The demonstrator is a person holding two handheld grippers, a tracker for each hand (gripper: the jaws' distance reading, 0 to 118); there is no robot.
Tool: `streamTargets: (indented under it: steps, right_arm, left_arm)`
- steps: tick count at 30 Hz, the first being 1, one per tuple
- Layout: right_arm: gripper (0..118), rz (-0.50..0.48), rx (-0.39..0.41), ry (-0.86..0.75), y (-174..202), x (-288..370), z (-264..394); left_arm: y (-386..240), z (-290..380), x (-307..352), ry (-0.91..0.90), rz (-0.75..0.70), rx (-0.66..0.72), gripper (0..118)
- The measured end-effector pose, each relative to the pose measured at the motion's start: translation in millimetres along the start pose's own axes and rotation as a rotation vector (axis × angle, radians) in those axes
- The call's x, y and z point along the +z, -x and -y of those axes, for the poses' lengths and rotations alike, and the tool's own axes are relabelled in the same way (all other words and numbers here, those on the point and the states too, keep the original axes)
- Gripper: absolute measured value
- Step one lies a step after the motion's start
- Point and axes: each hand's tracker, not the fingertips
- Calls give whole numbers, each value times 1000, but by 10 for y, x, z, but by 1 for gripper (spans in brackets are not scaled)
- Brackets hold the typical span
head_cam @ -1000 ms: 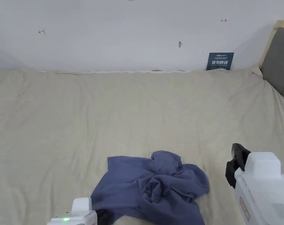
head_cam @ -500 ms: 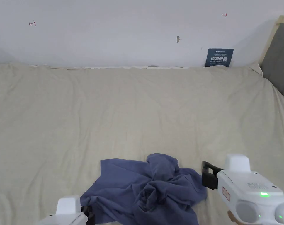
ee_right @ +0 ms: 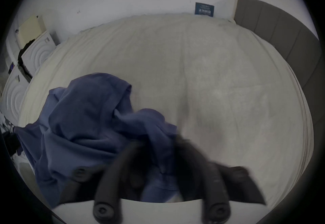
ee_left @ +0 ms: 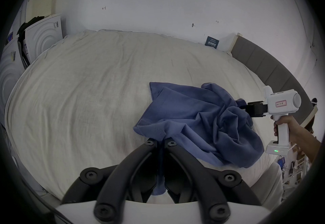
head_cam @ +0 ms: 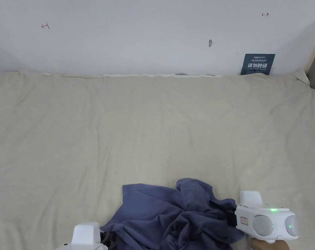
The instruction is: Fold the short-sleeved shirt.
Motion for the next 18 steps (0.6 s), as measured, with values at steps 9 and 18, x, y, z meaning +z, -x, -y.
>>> streamTargets:
  steps: [9,18]
  right_arm:
    - [5,48,62,-270,-47,1128,-419]
    - [5,105,77,-549,-308,2340,-1450]
  left_arm:
    - [120,-629,191,-100,36,85,7]
    - [462,-2283,709,-365,-94,9,7]
